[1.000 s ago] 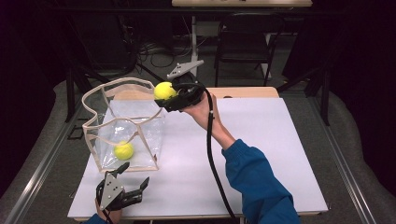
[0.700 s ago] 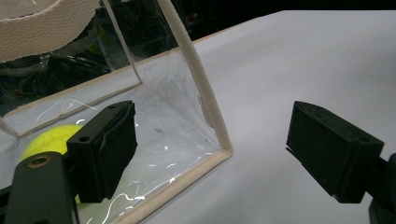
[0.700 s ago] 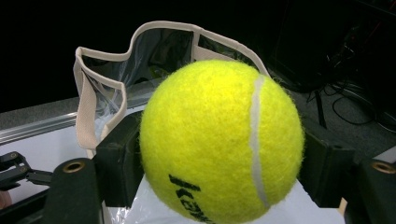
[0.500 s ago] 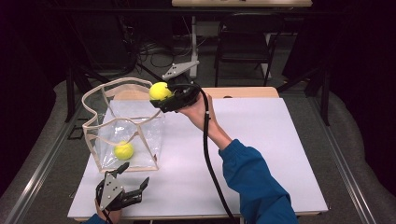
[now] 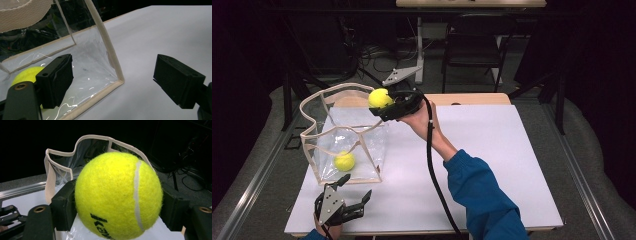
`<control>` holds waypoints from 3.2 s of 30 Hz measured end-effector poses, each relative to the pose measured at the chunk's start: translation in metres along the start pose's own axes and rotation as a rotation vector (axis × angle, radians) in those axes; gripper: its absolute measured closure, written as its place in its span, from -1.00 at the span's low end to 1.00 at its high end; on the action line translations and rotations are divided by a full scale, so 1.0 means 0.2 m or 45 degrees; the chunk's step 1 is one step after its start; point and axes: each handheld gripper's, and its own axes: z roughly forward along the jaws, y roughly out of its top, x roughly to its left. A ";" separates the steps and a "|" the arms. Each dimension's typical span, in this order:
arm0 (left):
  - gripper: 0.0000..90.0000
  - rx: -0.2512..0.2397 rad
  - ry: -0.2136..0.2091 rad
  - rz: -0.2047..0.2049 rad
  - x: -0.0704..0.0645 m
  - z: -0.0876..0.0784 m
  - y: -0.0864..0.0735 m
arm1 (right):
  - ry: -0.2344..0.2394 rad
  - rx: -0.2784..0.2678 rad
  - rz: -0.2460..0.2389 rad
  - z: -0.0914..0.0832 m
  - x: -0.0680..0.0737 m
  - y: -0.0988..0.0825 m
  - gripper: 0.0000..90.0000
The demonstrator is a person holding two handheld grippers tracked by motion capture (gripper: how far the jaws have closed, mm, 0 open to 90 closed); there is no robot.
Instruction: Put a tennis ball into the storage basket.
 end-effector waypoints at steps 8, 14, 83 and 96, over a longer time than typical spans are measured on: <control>-0.65 0.003 -0.002 -0.004 0.00 0.00 0.00 | 0.001 -0.007 -0.003 0.01 0.01 0.01 -0.41; -0.65 0.002 -0.002 -0.002 0.00 0.00 0.00 | 0.003 -0.012 -0.005 0.01 0.01 0.01 -0.41; -0.65 -0.007 0.001 -0.006 0.00 -0.01 0.00 | 0.056 -0.015 -0.011 0.18 0.10 0.05 -0.41; -0.65 -0.008 0.003 -0.007 0.01 -0.01 0.00 | 0.065 0.018 0.011 0.23 0.09 0.03 -0.42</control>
